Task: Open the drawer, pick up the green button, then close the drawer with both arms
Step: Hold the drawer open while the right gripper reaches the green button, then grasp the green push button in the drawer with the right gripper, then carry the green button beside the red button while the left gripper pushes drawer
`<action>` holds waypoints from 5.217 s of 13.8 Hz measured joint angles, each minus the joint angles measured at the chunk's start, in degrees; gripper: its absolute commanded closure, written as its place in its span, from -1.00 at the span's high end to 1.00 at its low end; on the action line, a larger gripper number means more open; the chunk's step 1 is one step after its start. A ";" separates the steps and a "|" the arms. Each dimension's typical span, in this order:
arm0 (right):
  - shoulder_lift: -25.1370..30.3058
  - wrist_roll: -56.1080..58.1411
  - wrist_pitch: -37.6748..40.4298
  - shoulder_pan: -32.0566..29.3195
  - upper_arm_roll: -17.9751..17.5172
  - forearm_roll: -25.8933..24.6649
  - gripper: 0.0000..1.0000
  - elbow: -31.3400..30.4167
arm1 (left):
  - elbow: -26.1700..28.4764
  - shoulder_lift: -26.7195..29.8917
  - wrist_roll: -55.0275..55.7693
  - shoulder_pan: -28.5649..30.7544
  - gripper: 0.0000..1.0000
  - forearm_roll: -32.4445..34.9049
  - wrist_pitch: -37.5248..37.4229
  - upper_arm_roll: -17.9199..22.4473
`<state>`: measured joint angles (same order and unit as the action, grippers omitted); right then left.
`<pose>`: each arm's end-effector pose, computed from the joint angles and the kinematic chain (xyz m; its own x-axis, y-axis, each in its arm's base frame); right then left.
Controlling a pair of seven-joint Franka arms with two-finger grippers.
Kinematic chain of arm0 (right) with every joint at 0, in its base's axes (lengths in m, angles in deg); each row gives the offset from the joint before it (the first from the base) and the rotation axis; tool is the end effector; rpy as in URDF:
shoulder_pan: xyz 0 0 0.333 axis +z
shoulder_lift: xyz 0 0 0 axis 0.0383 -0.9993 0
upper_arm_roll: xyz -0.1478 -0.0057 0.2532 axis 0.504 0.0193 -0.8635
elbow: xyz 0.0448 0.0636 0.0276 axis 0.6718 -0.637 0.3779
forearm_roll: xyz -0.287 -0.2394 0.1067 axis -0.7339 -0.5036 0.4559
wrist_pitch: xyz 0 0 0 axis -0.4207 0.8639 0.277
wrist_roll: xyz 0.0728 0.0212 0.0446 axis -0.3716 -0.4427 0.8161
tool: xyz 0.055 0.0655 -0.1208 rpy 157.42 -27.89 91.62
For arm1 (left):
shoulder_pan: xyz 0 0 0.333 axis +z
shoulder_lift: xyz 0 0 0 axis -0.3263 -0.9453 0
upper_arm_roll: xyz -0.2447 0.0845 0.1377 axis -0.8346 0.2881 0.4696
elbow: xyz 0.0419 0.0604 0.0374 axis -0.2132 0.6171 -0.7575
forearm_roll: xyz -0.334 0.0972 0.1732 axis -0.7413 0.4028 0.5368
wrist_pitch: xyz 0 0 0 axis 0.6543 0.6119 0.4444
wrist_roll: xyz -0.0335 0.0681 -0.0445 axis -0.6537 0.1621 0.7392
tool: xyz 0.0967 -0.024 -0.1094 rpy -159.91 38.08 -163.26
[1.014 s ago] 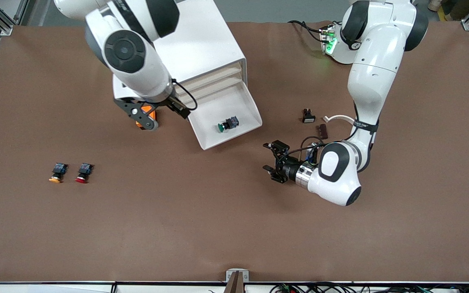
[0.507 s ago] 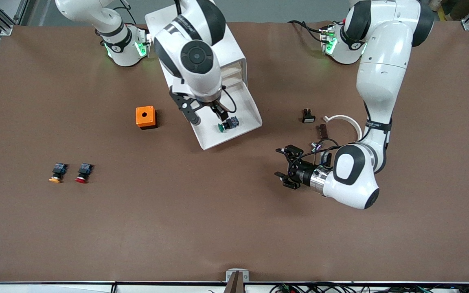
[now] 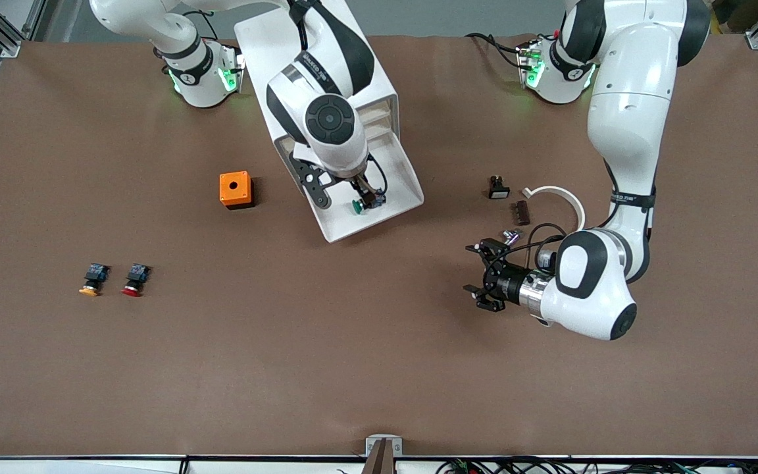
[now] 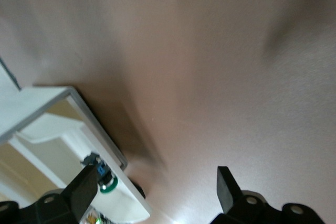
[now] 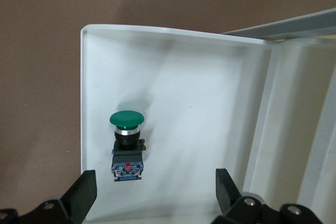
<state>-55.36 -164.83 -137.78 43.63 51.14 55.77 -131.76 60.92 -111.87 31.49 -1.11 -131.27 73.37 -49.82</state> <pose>0.4463 0.4560 0.3032 0.4565 -0.8786 -0.1405 -0.8565 -0.4767 0.1981 0.6368 -0.2531 0.1997 -0.2637 0.8312 -0.4894 0.8504 -0.0391 -0.5247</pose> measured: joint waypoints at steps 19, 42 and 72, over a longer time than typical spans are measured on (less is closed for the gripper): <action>-7.07 -6.13 -7.85 1.02 0.03 -0.56 1.00 -0.09 | -0.03 2.28 -16.91 0.00 1.00 5.86 0.00 1.13; -7.77 2.07 12.71 -0.31 0.86 -1.53 -0.95 13.36 | -0.04 2.31 -24.91 -7.51 1.00 14.76 5.28 0.66; -9.66 82.53 -8.30 -40.91 1.35 -15.12 -0.90 -4.25 | 8.27 1.97 -38.29 -34.65 1.00 18.04 22.02 -0.74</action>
<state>-65.02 -82.29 -146.08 2.71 52.49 40.65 -136.01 69.19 -109.90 -6.80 -35.76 -113.23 95.39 -50.56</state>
